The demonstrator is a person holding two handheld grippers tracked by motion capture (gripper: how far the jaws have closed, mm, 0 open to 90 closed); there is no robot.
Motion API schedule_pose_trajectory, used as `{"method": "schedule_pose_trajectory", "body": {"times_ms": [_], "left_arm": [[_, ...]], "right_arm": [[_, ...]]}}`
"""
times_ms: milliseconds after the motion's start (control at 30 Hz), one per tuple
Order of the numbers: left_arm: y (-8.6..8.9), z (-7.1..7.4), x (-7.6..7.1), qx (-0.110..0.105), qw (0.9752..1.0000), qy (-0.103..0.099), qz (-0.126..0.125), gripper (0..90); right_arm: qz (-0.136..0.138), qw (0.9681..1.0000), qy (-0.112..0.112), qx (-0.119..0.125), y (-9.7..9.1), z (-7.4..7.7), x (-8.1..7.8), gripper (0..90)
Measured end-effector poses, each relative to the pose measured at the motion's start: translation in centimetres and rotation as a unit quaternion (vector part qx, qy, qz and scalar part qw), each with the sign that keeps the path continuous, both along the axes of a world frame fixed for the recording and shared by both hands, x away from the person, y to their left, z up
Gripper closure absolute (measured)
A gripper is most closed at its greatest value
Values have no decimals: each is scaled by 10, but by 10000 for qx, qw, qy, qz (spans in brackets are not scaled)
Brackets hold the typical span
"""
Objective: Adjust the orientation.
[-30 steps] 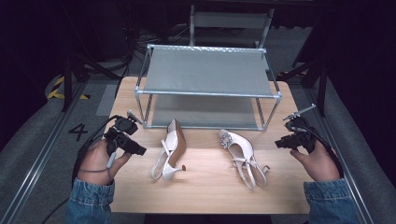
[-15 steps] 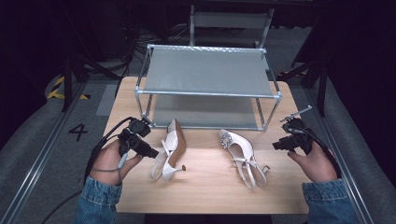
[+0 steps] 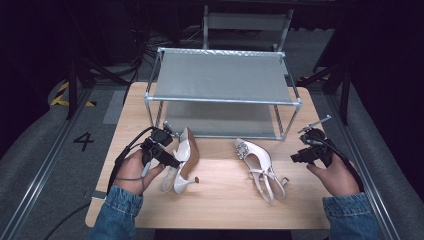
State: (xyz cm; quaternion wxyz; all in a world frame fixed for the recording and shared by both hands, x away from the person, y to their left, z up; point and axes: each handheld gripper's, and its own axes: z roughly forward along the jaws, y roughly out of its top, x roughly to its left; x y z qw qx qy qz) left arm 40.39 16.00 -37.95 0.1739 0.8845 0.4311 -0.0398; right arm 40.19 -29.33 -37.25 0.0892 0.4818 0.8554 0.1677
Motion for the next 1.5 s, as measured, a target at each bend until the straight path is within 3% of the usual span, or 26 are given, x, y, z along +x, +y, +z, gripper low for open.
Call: {"method": "schedule_pose_trajectory", "body": {"times_ms": [100, 333, 433, 533, 633, 867, 900, 1067, 1100, 1133, 1233, 1267, 1333, 1400, 1433, 1500], "left_arm": [[-1, -6, 6, 73, 9999, 83, 85, 578], [-1, -9, 13, -240, 9996, 91, 123, 634], [-2, -9, 16, -264, 9995, 71, 127, 679], [-1, -7, 16, -441, 9990, -5, 111, 759], [-2, -5, 15, -472, 9989, -15, 14, 877], [-8, 0, 10, -308, 9993, -193, -127, 892], [-9, 1, 8, -276, 9990, -314, -131, 893], [-11, 9, 3, -165, 9983, -536, -146, 896], [-12, 14, 0, 19, 9972, -729, -154, 896], [-12, 14, 0, 19, 9972, -729, -154, 896], [-18, 22, -6, 261, 9944, -1010, -179, 896], [-27, 26, -10, 493, 9918, -1133, -341, 896], [-33, 26, -12, 582, 9907, -1149, -438, 895], [-45, 26, -16, 766, 9874, -1211, -665, 894], [-60, 25, -22, 919, 9839, -1194, -961, 894], [-66, 24, -24, 951, 9825, -1170, -1090, 893]], "right_arm": [[-50, 10000, 3, -3, -3, -1, -2, 605], [-135, 9999, 19, -3, -10, -3, -6, 608], [-174, 9998, 31, -22, -12, -4, -7, 610], [-164, 9999, 27, -36, -13, -5, -8, 612], [-173, 9998, 26, -55, -13, -6, -8, 613], [-154, 9998, 48, -69, -11, -7, -8, 614], [-139, 9999, 37, -70, -11, -7, -8, 613], [-137, 9999, 40, -80, -11, -7, -8, 613], [-145, 9998, 39, -89, -11, -7, -8, 613], [-145, 9998, 39, -89, -11, -7, -8, 613], [-138, 9999, 27, -89, -12, -7, -9, 612], [-173, 9998, 36, -91, -13, -7, -10, 611], [-183, 9998, 42, -91, -14, -7, -11, 611], [-207, 9997, 49, -91, -16, -8, -11, 609], [-234, 9997, 53, -93, -17, -8, -13, 607], [-240, 9997, 51, -84, -18, -8, -13, 606]]}}
